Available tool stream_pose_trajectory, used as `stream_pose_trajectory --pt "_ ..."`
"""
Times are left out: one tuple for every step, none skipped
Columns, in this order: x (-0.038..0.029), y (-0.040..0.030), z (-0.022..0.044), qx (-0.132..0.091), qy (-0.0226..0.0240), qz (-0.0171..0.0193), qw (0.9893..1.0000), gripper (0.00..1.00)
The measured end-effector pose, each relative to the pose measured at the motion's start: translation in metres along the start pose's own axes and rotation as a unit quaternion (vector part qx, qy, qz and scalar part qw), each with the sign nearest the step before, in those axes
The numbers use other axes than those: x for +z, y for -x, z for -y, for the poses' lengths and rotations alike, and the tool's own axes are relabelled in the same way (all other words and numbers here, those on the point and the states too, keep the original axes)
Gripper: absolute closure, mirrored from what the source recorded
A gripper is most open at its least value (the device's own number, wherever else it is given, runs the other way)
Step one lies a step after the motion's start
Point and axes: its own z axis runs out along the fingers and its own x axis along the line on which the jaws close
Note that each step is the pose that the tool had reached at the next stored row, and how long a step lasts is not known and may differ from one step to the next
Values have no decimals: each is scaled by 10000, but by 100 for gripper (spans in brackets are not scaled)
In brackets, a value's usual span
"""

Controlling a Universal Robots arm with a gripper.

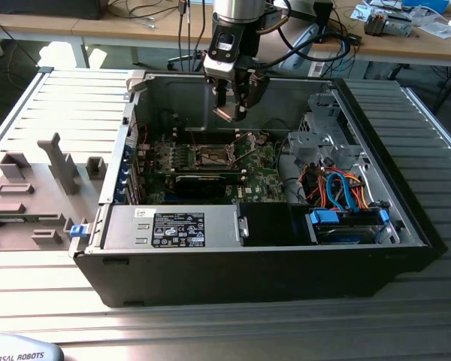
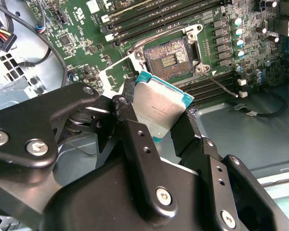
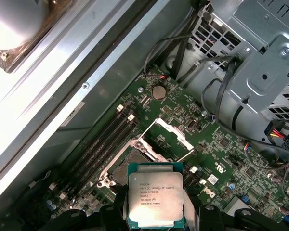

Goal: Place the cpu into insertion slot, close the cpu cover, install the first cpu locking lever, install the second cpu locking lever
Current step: 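Place the cpu into insertion slot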

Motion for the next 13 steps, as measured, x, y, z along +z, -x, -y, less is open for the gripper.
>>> stream_pose_trajectory --pt "0 0 0 4 0 0 10000 46" --pt "0 0 0 7 0 0 10000 46" --pt "0 0 0 13 0 0 10000 46" --pt "0 0 0 16 0 0 10000 46" --pt "1 0 0 20 0 1 10000 46" --pt "1 0 0 24 0 1 10000 46" --pt "1 0 0 27 0 1 10000 46" --pt "1 0 0 31 0 1 10000 46" --pt "1 0 0 35 0 1 10000 46" --pt "1 0 0 41 -1 1 10000 46" --pt "1 0 0 47 -1 2 10000 46" --pt "1 0 0 51 0 2 10000 46" --pt "1 0 0 55 -1 2 10000 46"
